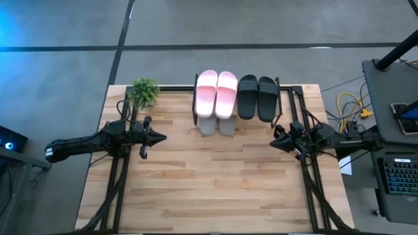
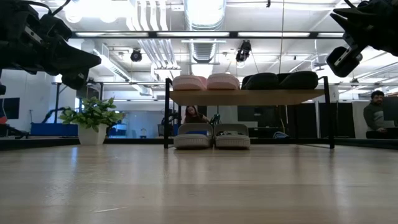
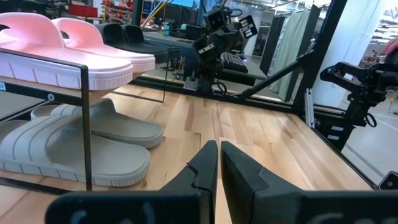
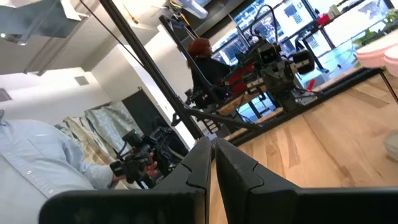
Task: Pick and place slides into the shelf
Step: Return to Home Position
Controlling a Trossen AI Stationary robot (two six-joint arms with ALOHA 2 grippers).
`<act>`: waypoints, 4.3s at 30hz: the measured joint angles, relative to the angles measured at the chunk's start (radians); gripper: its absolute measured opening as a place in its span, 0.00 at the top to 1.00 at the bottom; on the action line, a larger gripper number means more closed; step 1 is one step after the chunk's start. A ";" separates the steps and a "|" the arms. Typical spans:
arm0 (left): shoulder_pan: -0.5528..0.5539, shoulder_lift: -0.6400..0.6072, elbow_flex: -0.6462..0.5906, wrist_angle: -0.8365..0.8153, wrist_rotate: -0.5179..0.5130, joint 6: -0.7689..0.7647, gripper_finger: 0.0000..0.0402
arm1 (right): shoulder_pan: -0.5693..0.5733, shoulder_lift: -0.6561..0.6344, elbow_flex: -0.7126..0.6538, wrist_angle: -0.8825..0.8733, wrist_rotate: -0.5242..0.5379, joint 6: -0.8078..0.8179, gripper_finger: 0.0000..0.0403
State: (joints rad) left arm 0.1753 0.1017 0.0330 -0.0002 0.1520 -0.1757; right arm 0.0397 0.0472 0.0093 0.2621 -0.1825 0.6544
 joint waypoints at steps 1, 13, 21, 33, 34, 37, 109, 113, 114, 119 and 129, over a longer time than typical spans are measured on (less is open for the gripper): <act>0.000 0.000 0.000 0.000 0.000 0.000 0.99 | -0.001 -0.001 0.000 0.007 0.000 0.000 0.96; 0.000 0.000 0.000 0.001 0.000 0.000 0.99 | -0.005 0.006 0.000 -0.206 0.000 0.000 0.96; 0.000 0.000 0.000 0.001 0.000 0.000 0.99 | -0.010 0.006 0.000 -0.098 0.000 0.000 0.96; 0.000 0.000 0.000 0.036 0.000 0.000 0.99 | -0.010 0.008 0.000 -0.100 0.000 0.000 0.96; 0.000 0.000 0.000 0.039 0.000 0.000 0.99 | -0.010 0.008 0.000 -0.100 0.000 0.000 0.96; 0.000 0.000 0.000 0.048 0.000 0.000 0.99 | -0.010 0.008 0.000 -0.101 0.000 0.000 0.96; 0.000 0.059 0.000 0.043 0.030 0.243 0.99 | -0.009 0.008 0.001 -0.183 0.285 -0.789 0.96; 0.000 0.072 0.000 0.043 0.029 0.243 0.99 | -0.009 0.008 0.001 -0.183 0.285 -0.789 0.96; 0.000 0.075 0.000 0.043 0.029 0.243 0.99 | -0.009 0.008 0.001 -0.183 0.285 -0.789 0.96; 0.000 0.081 0.000 0.043 0.029 0.241 0.99 | -0.009 0.008 0.001 -0.183 0.285 -0.786 0.96; 0.000 0.084 0.000 0.044 0.029 0.239 0.99 | -0.009 0.008 0.001 -0.183 0.288 -0.786 0.96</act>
State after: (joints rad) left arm 0.1749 0.1854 0.0330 0.0440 0.1814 0.0631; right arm 0.0303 0.0551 0.0105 0.0792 0.1059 -0.1318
